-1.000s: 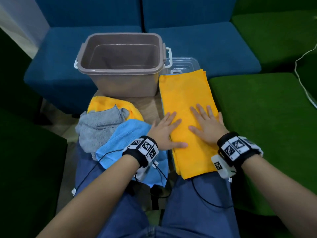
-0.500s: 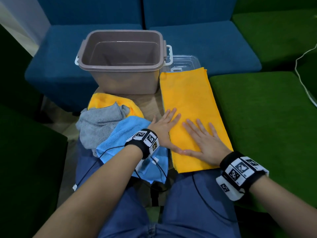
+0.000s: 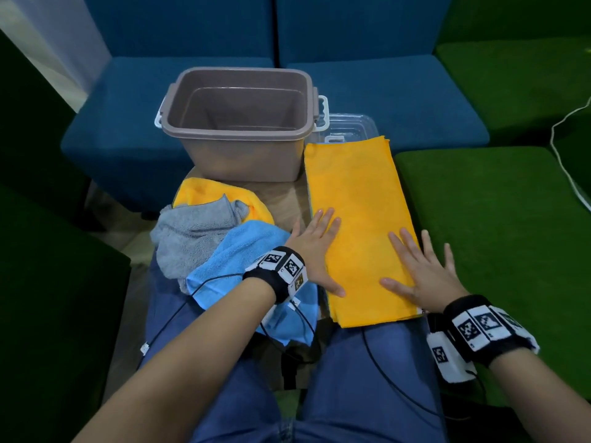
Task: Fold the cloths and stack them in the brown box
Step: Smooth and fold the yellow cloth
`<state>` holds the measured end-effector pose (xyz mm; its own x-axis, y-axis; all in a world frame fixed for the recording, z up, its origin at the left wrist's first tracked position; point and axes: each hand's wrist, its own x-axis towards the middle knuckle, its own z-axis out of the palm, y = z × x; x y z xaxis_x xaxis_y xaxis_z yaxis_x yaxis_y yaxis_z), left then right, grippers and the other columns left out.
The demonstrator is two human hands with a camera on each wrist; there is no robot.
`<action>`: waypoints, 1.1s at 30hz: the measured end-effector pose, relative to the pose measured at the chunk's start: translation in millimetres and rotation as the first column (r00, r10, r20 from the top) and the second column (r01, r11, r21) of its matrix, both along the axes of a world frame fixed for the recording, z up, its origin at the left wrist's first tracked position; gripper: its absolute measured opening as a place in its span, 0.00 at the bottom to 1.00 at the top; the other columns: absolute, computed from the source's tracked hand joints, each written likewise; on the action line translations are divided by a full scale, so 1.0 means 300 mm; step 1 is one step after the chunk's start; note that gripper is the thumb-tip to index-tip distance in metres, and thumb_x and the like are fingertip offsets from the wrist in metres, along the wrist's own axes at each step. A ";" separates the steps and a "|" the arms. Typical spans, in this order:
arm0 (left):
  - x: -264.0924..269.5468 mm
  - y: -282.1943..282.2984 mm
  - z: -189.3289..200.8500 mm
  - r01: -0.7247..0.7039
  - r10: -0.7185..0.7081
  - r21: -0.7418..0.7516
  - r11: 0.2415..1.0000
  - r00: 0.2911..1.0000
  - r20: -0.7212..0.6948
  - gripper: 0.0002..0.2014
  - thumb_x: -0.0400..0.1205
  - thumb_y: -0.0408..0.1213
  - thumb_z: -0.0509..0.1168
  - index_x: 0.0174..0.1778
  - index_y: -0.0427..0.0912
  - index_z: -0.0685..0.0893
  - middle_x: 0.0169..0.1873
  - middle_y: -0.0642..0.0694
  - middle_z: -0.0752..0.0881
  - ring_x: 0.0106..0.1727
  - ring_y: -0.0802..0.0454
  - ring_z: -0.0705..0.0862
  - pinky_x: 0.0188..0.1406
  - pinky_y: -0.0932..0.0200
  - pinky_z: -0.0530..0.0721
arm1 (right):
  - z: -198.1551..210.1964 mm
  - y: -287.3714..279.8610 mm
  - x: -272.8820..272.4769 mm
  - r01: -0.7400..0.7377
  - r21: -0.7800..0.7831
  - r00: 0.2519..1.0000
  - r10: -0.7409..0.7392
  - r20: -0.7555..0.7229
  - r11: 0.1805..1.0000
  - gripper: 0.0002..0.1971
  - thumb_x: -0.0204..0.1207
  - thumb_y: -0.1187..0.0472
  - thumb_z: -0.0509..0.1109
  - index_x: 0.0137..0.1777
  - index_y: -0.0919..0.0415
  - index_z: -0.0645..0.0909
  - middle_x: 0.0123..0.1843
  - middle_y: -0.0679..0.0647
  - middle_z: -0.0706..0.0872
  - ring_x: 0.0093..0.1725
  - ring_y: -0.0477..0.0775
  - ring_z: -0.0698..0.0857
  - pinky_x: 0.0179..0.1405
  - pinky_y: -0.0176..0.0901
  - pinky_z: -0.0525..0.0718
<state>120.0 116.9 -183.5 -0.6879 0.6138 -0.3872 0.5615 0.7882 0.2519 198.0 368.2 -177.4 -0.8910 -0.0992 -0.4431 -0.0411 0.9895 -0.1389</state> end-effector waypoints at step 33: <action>-0.049 -0.422 -0.016 -0.545 0.517 0.164 0.823 0.836 0.182 0.15 0.75 0.30 0.70 0.33 0.51 0.72 0.31 0.56 0.79 0.39 0.51 0.81 0.51 0.52 0.83 | 0.082 -0.604 -0.213 -0.510 0.022 0.859 0.511 -0.043 0.860 0.13 0.78 0.71 0.62 0.55 0.52 0.76 0.60 0.52 0.77 0.62 0.57 0.76 0.58 0.50 0.69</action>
<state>105.3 -9.7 -188.4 -0.8842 0.2405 -0.4004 0.0237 0.8793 0.4758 134.0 187.0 -152.7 -0.7360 -0.5418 -0.4060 -0.5468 0.8293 -0.1155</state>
